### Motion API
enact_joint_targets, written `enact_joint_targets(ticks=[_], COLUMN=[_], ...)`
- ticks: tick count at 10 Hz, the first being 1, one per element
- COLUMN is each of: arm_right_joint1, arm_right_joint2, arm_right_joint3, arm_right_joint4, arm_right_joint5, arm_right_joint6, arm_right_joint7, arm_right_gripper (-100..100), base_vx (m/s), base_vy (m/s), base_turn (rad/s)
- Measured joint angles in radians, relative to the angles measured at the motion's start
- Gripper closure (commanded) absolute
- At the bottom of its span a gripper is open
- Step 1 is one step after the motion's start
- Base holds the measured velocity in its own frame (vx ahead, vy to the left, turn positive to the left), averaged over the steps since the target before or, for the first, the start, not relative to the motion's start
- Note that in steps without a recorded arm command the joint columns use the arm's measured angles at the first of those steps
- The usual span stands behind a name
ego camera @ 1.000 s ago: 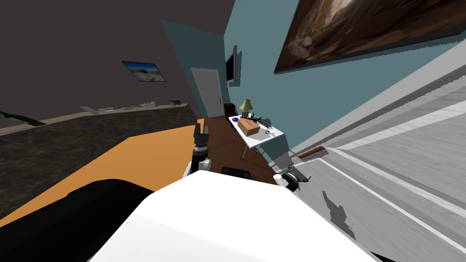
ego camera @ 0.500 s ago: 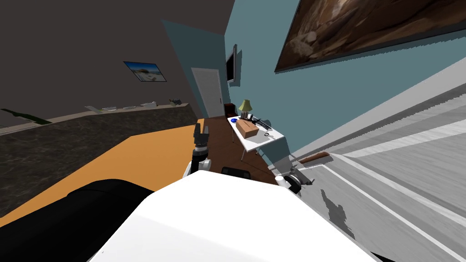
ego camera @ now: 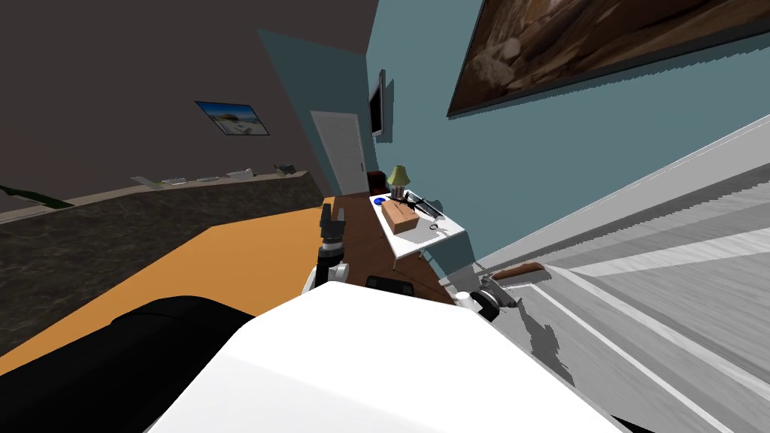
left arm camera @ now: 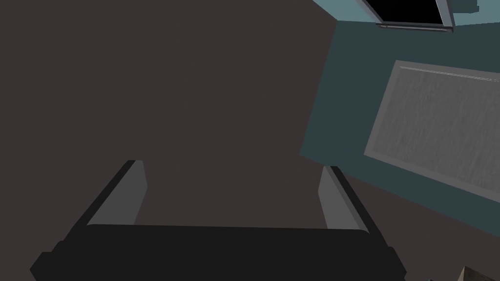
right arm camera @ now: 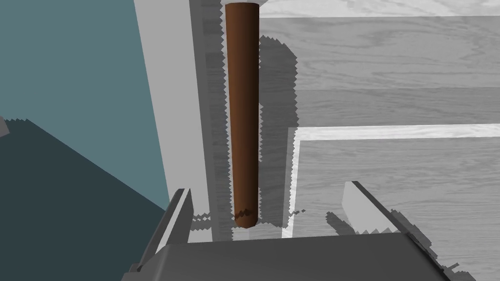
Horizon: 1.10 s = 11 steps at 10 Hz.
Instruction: Pull the door open
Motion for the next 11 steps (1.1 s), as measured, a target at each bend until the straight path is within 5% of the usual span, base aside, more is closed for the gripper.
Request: enact_joint_targets(ticks=[6, 7, 11], arm_right_joint1=[0.001, 0.004, -0.001], arm_right_joint2=[0.002, 0.008, 0.003], arm_right_joint3=[-0.013, -0.012, -0.012], arm_right_joint4=[0.006, 0.009, 0.006], arm_right_joint5=[0.014, 0.014, 0.014], arm_right_joint6=[0.001, -0.002, 0.000], arm_right_joint7=[-0.010, -0.011, -0.011], arm_right_gripper=[-100, 100, 100], base_vx=[0.122, -0.023, -0.007], base_vy=[-0.166, 0.029, 0.006], base_turn=[-0.011, 0.025, 0.000])
